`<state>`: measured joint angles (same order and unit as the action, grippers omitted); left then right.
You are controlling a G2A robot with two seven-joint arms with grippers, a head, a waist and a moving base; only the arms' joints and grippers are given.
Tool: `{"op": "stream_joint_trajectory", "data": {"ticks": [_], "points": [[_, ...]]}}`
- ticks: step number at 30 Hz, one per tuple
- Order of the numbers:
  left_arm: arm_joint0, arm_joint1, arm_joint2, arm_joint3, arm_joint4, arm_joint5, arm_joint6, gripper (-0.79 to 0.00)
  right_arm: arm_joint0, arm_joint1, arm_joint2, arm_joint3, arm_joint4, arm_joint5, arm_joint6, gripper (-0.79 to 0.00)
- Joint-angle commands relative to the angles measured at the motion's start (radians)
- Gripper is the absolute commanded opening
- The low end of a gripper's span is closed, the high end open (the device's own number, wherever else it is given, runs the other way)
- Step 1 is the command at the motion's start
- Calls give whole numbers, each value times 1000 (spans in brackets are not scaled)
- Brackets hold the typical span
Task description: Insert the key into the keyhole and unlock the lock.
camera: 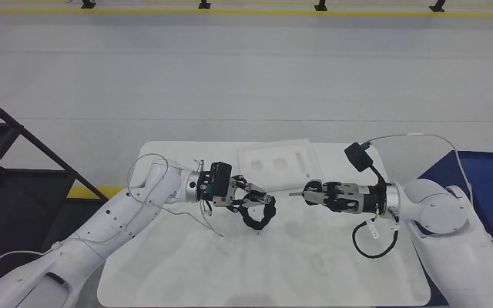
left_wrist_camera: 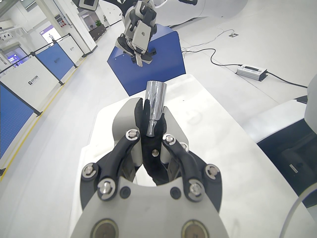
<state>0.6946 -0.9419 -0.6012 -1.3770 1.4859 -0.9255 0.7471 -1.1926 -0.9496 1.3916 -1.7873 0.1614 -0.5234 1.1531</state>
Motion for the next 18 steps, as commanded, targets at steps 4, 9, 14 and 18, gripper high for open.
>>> {"op": "stream_joint_trajectory", "data": {"ticks": [4,9,14,18], "points": [[26,-5,-14,-38,-51,14,-97,-785,-1,8,11,-79,-81,124,-1,-785],[28,-16,-29,-62,-68,59,-137,-785,-23,14,20,-201,-163,265,-22,-785],[28,-29,-37,-51,-71,93,-146,-785,-48,20,33,-321,-259,392,-34,-785],[32,-40,-35,-27,-58,121,-127,-785,-61,24,37,-374,-298,452,-31,-785]]}}
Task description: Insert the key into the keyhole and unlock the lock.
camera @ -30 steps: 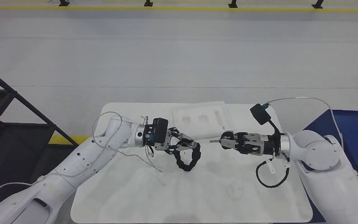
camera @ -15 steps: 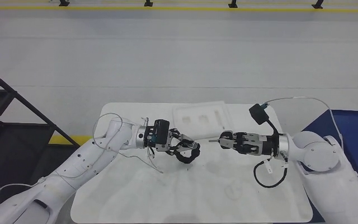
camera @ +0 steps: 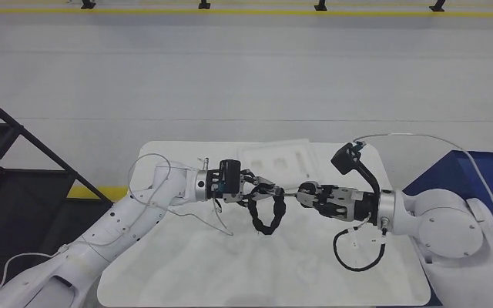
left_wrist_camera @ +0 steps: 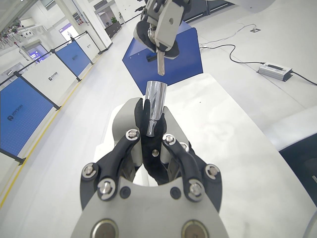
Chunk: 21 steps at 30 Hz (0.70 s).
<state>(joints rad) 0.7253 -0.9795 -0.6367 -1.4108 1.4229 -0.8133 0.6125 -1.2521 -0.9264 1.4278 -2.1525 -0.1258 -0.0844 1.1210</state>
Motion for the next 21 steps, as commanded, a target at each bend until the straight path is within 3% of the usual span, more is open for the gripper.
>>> {"op": "stream_joint_trajectory", "data": {"ticks": [1,21], "points": [[2,-5,0,14,11,16,14,-785,-4,2,1,-19,-21,26,1,-785],[17,-35,-9,34,140,79,80,-785,7,7,-50,-73,-127,141,-23,-785]]}}
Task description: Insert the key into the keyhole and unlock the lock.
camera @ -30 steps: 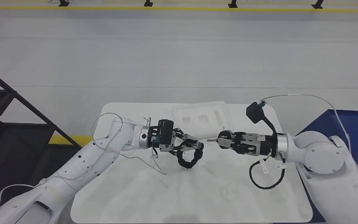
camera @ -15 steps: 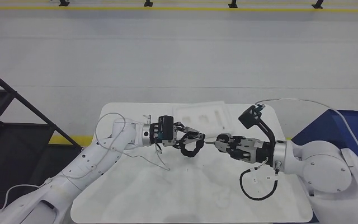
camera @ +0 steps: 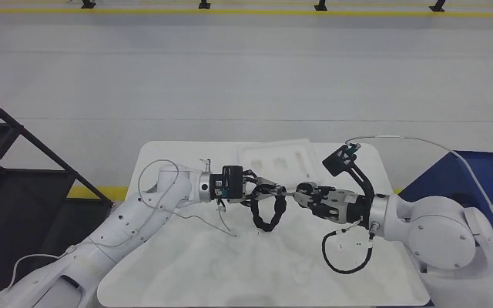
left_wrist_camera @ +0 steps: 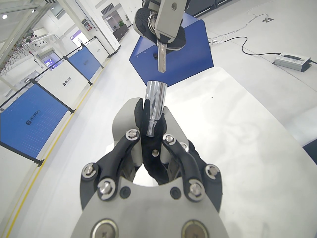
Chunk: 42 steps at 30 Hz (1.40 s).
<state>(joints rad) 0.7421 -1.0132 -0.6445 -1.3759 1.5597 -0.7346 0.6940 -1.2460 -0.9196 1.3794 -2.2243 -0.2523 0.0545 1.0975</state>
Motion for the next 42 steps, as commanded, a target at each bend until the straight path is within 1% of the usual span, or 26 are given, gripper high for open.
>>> {"op": "stream_joint_trajectory", "data": {"ticks": [1,26,42], "points": [[1,-2,-2,-1,6,-1,-3,-785,1,0,-3,-1,0,5,-1,-785],[24,-20,-41,-16,37,-26,-26,-785,26,3,-45,27,-48,41,-21,-785],[42,-29,-68,-25,18,-53,-47,-785,45,1,-85,39,-84,54,-38,-785]]}}
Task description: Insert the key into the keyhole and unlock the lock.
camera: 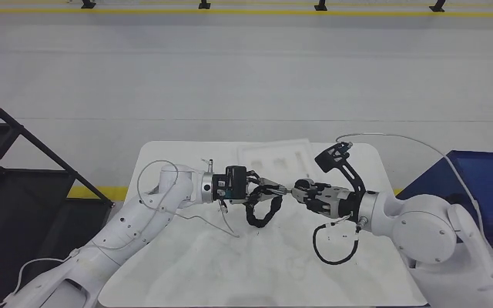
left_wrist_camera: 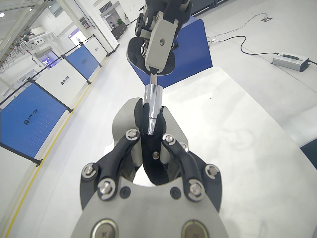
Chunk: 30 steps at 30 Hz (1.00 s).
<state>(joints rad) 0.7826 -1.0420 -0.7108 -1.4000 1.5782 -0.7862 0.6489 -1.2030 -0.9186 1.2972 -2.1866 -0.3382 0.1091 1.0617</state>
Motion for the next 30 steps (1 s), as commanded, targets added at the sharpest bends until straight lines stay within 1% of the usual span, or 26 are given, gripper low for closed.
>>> {"op": "stream_joint_trajectory", "data": {"ticks": [1,15,16,17,18,26,28,30], "points": [[2,-1,-3,-3,-1,-2,-4,-785,3,-1,-6,3,1,-3,-2,-785],[15,-7,-19,-13,10,-23,-5,-785,25,-5,-32,42,21,-16,-20,-785],[15,-8,-19,-9,7,-28,-3,-785,26,-5,-32,44,22,-17,-20,-548],[15,-9,-19,-4,2,-33,-1,-785,26,-6,-32,46,25,-19,-21,-342],[14,-10,-19,1,-2,-39,1,-785,27,-6,-32,48,28,-20,-22,0],[-1,-25,-16,55,-54,-79,-6,-785,29,-5,-20,52,45,-45,-37,0],[-3,-28,-17,70,-74,-90,-12,-785,29,-5,-15,48,53,-76,-37,0],[-7,-32,-20,86,-103,-112,-21,-785,32,-2,-11,44,53,-133,-24,0]]}}
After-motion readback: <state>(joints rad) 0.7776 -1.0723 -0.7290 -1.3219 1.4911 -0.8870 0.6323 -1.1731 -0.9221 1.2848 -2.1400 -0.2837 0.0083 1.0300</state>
